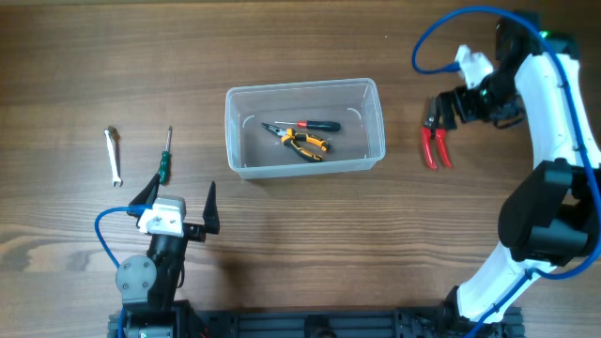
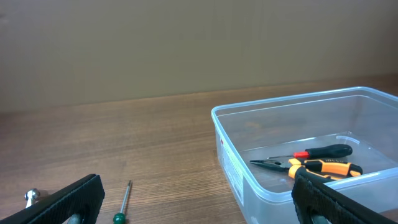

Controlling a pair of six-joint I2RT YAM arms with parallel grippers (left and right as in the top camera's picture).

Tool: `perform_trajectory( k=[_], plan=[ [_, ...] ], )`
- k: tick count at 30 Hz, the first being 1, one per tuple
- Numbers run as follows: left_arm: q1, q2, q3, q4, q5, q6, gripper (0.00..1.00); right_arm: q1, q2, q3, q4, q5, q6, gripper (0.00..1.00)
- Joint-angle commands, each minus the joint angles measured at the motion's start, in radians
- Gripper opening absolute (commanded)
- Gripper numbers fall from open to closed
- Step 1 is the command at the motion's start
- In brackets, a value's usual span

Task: Pack container
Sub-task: 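Move the right gripper over the red-handled pliers, then lower the right gripper toward the red pliers handles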

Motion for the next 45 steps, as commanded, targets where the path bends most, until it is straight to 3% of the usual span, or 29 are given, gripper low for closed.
perform_trajectory(
  k=[1,13,25,45],
  plan=[
    [-0.007,-0.006,-0.006,-0.001,-0.005,0.012,1.0,0.002,-0.004,-0.051,0.03,-0.002,0.037,1.0],
    [-0.006,-0.006,-0.006,-0.001,-0.005,0.012,1.0,0.001,0.019,-0.077,0.189,0.07,0.019,1.0],
    [-0.007,-0.006,-0.006,0.0,-0.005,0.012,1.0,-0.016,0.08,-0.077,0.139,0.082,-0.057,1.0],
    [-0.006,-0.006,-0.006,-0.001,-0.005,0.012,1.0,-0.075,0.206,-0.077,0.121,0.049,-0.055,1.0]
  ],
)
